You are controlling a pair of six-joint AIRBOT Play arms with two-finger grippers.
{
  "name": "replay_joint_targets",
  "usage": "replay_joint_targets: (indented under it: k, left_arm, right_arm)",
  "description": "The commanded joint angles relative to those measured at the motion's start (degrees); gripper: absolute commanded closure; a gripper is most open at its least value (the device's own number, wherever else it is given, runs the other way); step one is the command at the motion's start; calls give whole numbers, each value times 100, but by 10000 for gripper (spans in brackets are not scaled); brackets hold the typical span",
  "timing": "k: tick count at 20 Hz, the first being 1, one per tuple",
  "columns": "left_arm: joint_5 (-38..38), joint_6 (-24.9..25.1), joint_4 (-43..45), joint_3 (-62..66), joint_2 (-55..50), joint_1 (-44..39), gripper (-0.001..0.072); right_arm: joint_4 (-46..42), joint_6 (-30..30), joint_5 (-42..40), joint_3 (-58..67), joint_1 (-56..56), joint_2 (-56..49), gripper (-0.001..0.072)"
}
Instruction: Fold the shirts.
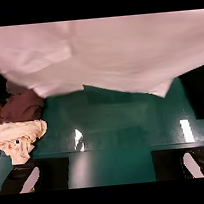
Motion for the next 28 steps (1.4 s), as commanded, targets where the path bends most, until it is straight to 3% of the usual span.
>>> replay_joint_targets:
  k: [1,5,9,13,17,22,25,28]
  left_arm:
    - [221,-254,-11,1082,17,2,681]
    - [-92,-334,-15,763,-275,4,681]
    - [-898,-334,-59,-184,-1276,2,681]
    - [-1115,-280,-39,-1209,-2677,2,680]
    - [-809,-151,-11,-1720,-4240,2,680]
    - [662,155,-98,-1718,-5377,2,680]
    - [1239,459,-98,-1661,-5429,2,680]
    - [774,603,-52,-1403,-5421,4,680]
  right_arm:
    - [-20,-26,680,1908,-431,-520,696]
    - [20,68,837,2459,-507,-1113,697]
    - [-39,109,894,846,-140,-1609,697]
    - [-1016,190,1032,-356,726,-2894,697]
    - [-1281,203,815,-376,1187,-4588,697]
    - [-1261,201,245,1154,1292,-6293,697]
    - [-1180,197,-144,1696,1290,-6631,697]
    - [-1189,116,-278,1274,1290,-6387,697]
